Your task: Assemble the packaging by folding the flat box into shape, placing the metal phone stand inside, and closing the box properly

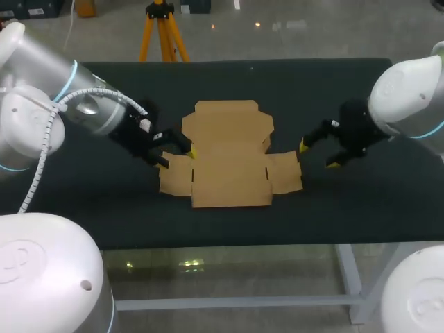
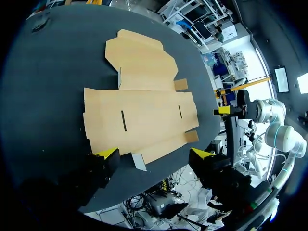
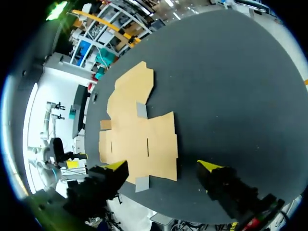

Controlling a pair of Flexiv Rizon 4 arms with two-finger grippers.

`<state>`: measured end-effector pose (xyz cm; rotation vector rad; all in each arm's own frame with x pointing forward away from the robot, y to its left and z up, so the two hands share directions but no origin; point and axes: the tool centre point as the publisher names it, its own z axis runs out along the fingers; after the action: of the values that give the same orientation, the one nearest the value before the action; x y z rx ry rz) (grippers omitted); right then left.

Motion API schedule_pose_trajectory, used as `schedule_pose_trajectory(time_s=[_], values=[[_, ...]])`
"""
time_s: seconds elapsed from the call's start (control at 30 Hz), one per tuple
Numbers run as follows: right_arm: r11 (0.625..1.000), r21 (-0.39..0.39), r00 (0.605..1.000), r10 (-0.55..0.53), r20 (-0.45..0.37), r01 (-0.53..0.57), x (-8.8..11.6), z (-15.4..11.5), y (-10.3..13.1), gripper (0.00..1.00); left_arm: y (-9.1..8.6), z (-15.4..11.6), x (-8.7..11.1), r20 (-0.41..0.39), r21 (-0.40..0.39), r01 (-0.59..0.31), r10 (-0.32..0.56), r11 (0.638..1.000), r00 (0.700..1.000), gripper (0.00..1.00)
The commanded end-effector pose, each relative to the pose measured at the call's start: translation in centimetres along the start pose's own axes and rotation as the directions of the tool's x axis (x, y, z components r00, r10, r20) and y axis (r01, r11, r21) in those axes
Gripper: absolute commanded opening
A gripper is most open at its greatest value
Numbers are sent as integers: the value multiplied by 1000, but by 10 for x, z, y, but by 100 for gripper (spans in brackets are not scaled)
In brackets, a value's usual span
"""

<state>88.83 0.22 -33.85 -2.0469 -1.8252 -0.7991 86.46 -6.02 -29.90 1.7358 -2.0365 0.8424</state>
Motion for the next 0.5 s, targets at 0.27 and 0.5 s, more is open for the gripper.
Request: schedule_pose_trajectory(time_s=[0.27, 0.5], values=[[1000, 16, 894, 2, -449, 6, -3, -3, 3, 100, -7, -4, -1, 28, 21, 5, -5, 1000, 1000, 100], [1000, 16, 894, 2, -449, 6, -3, -3, 3, 100, -8, 0, 0, 18, 25, -12, 11, 1000, 1000, 100]])
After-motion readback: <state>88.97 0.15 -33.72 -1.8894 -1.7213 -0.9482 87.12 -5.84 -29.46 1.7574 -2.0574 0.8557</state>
